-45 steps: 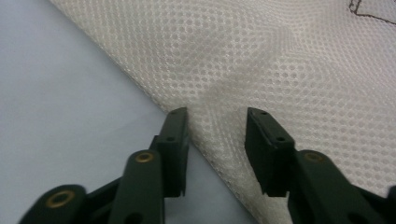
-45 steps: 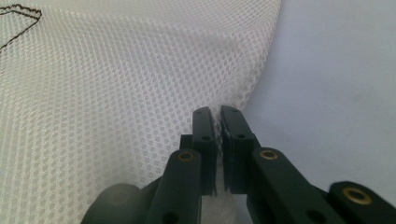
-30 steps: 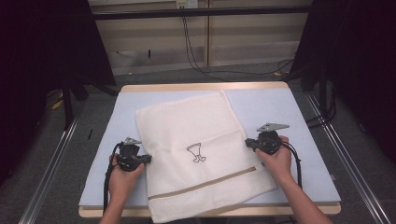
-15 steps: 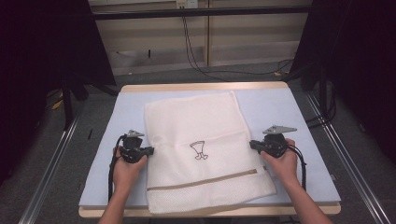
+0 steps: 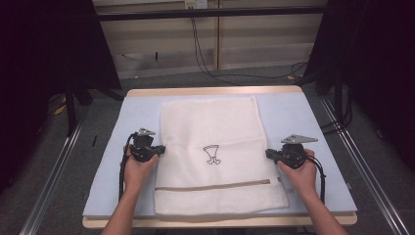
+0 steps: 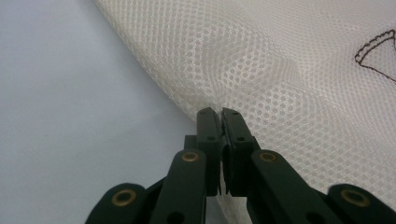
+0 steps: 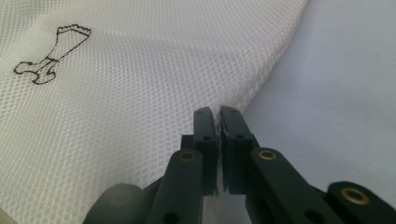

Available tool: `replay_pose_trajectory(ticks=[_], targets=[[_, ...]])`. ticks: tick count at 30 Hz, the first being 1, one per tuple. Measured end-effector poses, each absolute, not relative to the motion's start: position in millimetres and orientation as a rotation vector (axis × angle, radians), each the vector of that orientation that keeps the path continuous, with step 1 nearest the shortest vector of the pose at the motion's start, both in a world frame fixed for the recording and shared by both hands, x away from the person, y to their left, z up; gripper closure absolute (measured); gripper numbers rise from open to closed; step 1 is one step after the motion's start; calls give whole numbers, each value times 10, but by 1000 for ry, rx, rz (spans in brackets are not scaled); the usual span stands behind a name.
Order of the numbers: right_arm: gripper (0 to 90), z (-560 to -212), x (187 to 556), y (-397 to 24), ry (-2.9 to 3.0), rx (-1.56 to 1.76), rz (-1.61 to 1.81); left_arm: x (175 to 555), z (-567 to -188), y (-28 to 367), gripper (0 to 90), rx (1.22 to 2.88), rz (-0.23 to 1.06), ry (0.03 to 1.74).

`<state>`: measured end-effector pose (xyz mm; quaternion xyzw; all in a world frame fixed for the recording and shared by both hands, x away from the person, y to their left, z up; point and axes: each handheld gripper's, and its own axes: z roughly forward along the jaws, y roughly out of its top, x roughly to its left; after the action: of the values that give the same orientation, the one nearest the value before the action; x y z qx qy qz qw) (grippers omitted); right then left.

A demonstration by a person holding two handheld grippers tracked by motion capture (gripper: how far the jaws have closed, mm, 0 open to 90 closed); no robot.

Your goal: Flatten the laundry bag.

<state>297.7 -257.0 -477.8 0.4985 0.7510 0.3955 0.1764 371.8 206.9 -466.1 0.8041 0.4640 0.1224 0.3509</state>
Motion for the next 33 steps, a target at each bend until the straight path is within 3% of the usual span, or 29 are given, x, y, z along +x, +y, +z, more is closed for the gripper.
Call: replay_pose_trajectory(ticks=[12,18,23,28,33], targets=[[850,-4798,2922,-2592,2138,1410,1118,3805,-4698,2023,853,2083,334,1197],[751,-4795,2926,-2606,2144,1422,1123,3692,-4637,2112,626,2079,297,1225],[694,-4794,2878,-2626,2163,1420,1113,3553,-4634,2211,537,2102,284,1243],[699,-4795,2831,-2638,2208,1441,1101,3448,-4679,2215,517,2100,200,1269],[792,-4817,2832,-2605,2238,1443,1083,3409,-4695,2112,574,2121,191,1251]])
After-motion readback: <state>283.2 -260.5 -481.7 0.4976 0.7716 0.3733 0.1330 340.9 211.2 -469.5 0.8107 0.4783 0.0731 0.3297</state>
